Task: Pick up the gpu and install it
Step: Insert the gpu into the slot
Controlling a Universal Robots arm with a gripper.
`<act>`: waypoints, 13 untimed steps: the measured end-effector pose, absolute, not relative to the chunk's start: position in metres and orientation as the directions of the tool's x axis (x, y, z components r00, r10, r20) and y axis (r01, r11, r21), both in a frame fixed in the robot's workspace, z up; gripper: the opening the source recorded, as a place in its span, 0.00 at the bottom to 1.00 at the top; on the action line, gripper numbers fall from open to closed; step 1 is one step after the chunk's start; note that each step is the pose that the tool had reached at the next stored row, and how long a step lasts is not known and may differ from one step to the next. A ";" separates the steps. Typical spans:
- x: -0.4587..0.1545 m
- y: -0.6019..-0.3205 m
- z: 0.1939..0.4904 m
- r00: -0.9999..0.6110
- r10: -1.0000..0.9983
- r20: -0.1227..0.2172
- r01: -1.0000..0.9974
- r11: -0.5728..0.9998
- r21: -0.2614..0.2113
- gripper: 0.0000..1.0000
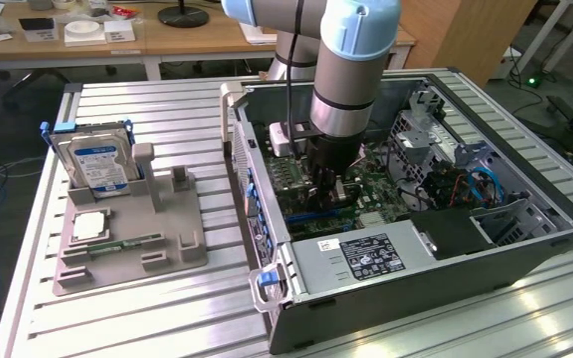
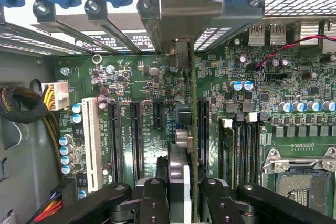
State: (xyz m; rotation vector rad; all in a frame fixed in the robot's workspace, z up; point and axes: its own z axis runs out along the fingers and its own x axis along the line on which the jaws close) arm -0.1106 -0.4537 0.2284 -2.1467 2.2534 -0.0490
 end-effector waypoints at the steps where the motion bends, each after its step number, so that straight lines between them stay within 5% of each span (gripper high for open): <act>1: -0.111 -0.454 0.228 -0.049 -0.999 0.001 -0.998 0.048 -0.043 0.28; 13: -0.111 -0.454 0.224 -0.049 -0.999 0.001 -0.998 0.048 -0.042 0.28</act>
